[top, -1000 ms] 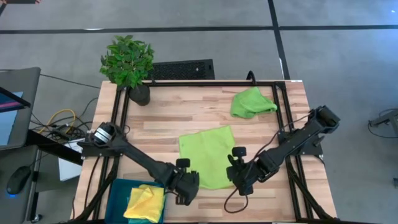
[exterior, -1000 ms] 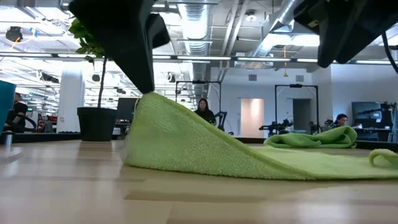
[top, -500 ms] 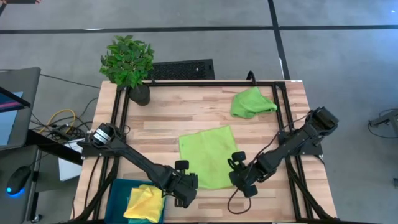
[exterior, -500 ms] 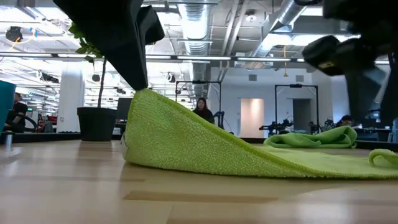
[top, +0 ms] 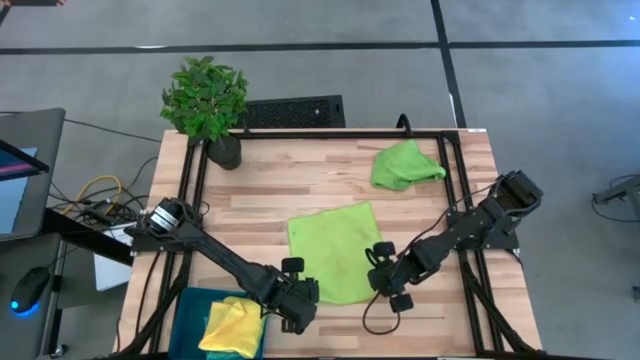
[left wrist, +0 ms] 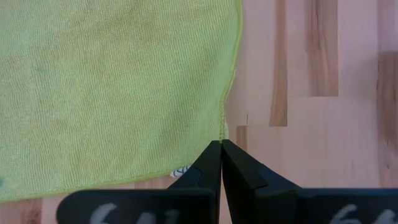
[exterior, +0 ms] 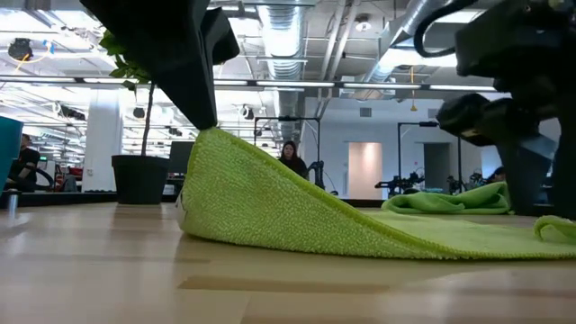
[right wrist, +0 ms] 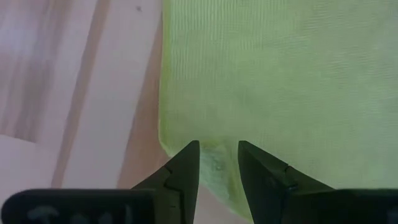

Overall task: Fold microfiber towels
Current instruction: Fold the light green microfiber towel

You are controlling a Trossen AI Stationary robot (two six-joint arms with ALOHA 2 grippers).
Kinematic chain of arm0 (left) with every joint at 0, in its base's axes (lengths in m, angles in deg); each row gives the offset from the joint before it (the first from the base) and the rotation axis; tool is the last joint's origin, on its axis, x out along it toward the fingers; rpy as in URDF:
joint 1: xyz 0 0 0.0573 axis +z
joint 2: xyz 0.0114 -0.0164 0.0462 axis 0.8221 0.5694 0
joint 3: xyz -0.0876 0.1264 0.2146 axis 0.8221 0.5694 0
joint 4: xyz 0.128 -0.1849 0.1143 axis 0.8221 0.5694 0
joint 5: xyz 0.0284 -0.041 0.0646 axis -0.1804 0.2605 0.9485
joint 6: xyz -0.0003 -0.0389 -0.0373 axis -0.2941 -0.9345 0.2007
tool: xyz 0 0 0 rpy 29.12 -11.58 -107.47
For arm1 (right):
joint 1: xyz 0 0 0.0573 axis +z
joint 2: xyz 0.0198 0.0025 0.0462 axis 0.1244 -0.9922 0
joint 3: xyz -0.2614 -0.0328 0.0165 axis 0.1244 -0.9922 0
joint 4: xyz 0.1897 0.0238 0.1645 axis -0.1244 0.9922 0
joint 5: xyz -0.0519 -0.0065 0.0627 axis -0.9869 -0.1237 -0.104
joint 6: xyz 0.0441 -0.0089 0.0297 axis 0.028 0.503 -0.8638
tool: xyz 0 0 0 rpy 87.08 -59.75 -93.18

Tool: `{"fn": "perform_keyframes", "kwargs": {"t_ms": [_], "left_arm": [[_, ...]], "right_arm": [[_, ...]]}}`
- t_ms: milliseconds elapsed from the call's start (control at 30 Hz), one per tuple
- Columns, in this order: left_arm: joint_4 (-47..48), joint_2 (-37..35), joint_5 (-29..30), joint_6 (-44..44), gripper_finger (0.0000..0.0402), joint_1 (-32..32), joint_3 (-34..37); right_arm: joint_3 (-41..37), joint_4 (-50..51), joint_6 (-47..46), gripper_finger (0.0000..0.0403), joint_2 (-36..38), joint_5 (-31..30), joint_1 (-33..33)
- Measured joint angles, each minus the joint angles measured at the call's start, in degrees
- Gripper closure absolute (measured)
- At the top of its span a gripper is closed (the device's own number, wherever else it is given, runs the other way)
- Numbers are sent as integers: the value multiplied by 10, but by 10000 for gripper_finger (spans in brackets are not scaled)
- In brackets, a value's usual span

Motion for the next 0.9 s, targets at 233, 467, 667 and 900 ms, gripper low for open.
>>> {"fn": "perform_keyframes", "kwargs": {"t_ms": [233, 467, 667, 900], "left_arm": [[-1, 0, 0, -1, 401, 1, 0], [-1, 0, 1, -1, 401, 1, 0], [-1, 0, 1, -1, 401, 2, 0], [34, 0, 50, -67, 401, 7, 0]], "right_arm": [[-24, -30, -7, 269, 0, 22, -3], [-24, -30, -7, 307, 0, 38, -2], [-24, -30, -6, 391, 0, 35, -2], [8, 19, 11, 391, 6, 1, -6]]}}
